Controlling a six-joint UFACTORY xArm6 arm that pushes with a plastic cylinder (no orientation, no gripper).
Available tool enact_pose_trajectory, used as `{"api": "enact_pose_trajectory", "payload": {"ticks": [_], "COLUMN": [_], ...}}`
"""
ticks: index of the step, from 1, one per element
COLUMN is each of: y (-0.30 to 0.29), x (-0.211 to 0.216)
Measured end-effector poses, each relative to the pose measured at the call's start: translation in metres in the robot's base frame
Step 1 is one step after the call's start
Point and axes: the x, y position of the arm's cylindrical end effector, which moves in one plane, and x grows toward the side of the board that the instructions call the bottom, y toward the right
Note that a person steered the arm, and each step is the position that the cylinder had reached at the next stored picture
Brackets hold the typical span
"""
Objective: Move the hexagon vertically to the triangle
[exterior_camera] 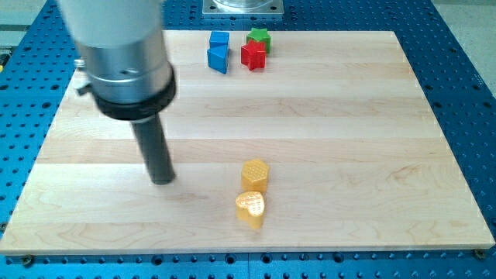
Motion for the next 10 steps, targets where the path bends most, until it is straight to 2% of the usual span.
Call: {"api": "enact_pose_trajectory", "payload": {"ticks": [1,2,3,4,5,7,8,9,10], "y": [0.056,0.143,0.217,0.16,0.128,0.138,-0.005,0.0,0.089], "x": [-0.049,-0.072,-0.019,0.053,0.031,-0.011,-0.027,-0.018,-0.008]}}
